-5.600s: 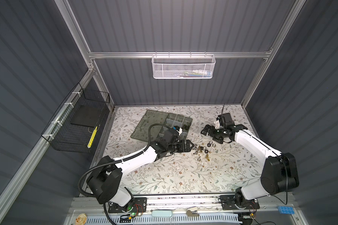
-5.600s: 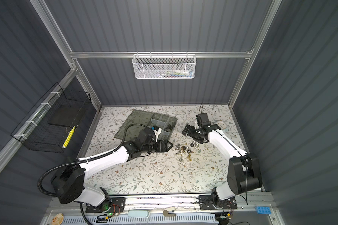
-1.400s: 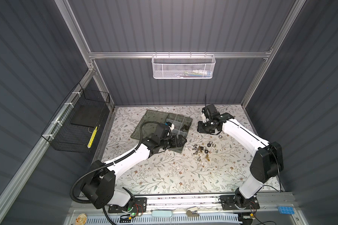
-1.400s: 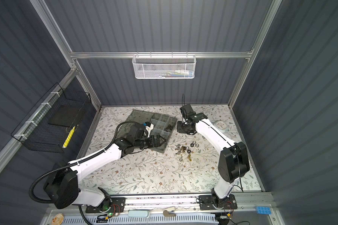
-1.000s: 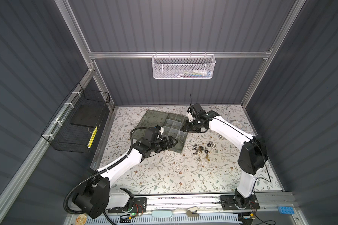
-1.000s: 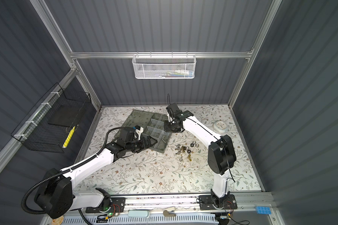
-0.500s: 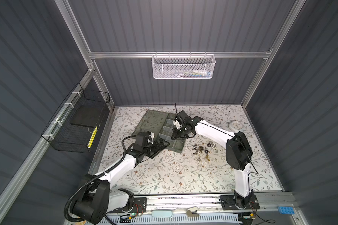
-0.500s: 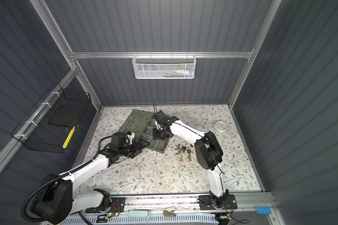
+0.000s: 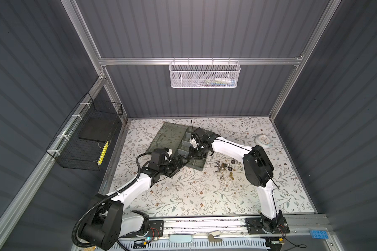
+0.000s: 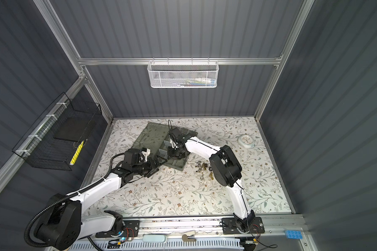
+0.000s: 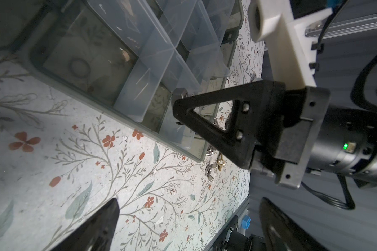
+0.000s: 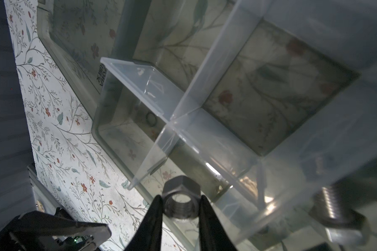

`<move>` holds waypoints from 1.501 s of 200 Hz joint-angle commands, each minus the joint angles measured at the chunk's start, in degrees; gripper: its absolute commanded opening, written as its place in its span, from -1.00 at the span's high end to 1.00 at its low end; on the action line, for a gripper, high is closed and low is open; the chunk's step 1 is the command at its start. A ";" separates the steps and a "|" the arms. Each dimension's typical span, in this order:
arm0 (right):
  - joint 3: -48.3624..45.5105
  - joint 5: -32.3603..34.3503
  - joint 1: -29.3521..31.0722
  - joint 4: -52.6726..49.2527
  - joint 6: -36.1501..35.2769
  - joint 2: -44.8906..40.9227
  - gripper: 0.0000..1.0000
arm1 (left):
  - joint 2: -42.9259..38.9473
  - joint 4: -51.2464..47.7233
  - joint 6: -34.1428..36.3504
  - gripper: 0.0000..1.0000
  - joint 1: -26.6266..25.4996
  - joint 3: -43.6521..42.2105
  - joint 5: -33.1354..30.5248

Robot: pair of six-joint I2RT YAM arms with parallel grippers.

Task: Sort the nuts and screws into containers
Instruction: 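Open the right gripper to drop the nut and withdraw from the box, then move the open right gripper back over the hardware pile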

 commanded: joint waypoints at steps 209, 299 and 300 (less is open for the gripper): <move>-1.22 3.61 -3.97 -2.70 -1.69 -12.65 -0.38 | -3.48 -7.21 3.38 -0.99 -2.84 6.36 -2.31; -21.89 10.62 -18.42 -2.72 -3.56 -29.51 -0.98 | 12.08 -4.37 5.96 -0.99 -15.97 19.70 -6.16; -21.89 10.62 -18.42 -2.72 -3.56 -29.51 -0.98 | 12.31 -4.37 6.00 -0.99 -16.11 19.93 -6.15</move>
